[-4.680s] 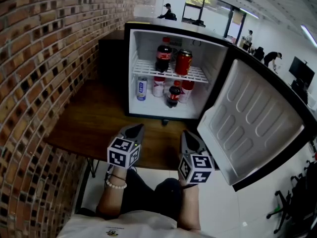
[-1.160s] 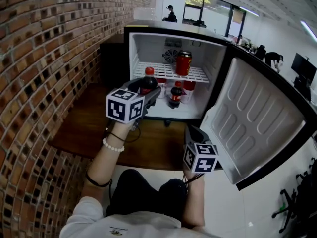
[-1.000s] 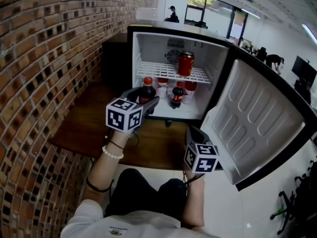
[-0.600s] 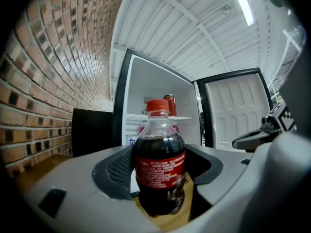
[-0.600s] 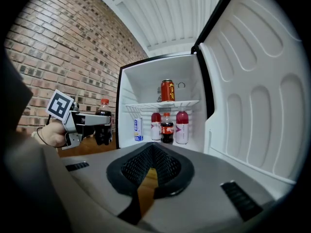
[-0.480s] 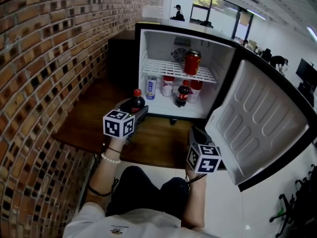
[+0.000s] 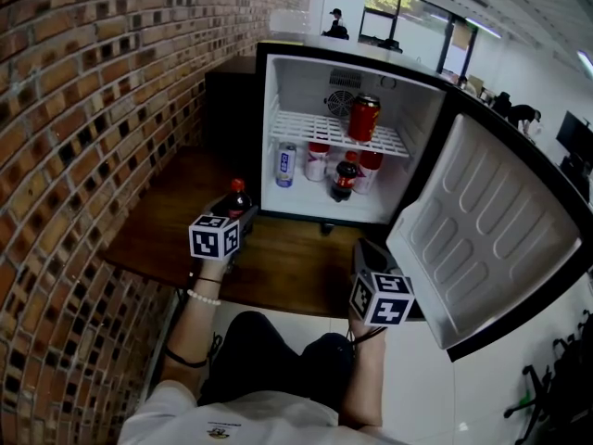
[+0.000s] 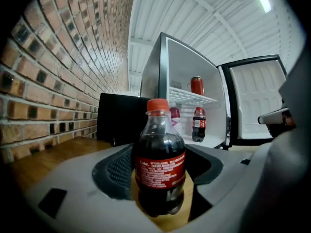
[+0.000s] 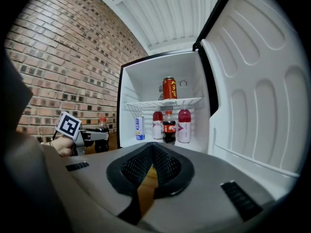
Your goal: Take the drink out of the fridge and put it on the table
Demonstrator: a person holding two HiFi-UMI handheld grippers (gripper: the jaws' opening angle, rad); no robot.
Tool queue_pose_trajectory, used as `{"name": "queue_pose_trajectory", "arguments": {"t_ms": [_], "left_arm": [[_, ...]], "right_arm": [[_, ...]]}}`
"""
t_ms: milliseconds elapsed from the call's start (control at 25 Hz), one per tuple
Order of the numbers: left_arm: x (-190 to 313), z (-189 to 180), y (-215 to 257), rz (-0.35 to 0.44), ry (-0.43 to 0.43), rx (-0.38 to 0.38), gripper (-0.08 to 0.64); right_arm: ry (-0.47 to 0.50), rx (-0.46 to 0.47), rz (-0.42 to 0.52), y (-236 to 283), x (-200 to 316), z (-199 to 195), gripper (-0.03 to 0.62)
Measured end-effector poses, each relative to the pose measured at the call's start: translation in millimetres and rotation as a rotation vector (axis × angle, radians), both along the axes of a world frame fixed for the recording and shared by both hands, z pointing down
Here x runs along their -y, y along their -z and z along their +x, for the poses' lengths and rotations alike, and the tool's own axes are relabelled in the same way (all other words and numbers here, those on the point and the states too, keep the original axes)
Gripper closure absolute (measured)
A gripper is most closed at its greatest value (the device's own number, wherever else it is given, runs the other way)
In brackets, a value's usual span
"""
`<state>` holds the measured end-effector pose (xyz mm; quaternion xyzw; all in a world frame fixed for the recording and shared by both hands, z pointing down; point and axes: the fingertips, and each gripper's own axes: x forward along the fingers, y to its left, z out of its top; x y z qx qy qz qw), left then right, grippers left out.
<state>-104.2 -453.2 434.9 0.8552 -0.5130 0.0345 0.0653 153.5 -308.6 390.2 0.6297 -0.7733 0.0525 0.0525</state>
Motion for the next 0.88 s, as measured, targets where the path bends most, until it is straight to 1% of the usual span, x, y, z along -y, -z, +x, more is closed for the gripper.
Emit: {"name": "queue_pose_trajectory", "arguments": {"t_ms": [240, 360, 520, 680, 880], "left_arm": [[7.7, -16.0, -15.4, -0.014, 0.053, 0.005, 0.252], [7.9, -22.5, -17.2, -0.009, 0.070, 0.025, 0.252], [8.0, -25.7, -20.9, -0.005, 0.076, 0.054, 0.252], [5.6, -26.8, -27.4, -0.013, 0.075, 0.046, 0.252], [-0.4, -27.7, -27.9, 0.008, 0.067, 0.045, 0.252]], "right_arm": [[-0.001, -0.002, -0.011, -4.9, -0.3, 1.3, 0.580], [-0.009, 0.000, -0.015, -6.7, 0.0, 5.3, 0.580], [-0.007, 0.001, -0.013, -6.4, 2.1, 3.7, 0.580], [-0.002, 0.001, -0.013, -6.8, 1.5, 2.1, 0.580], [-0.012, 0.001, -0.015, -7.8, 0.4, 5.1, 0.580]]}}
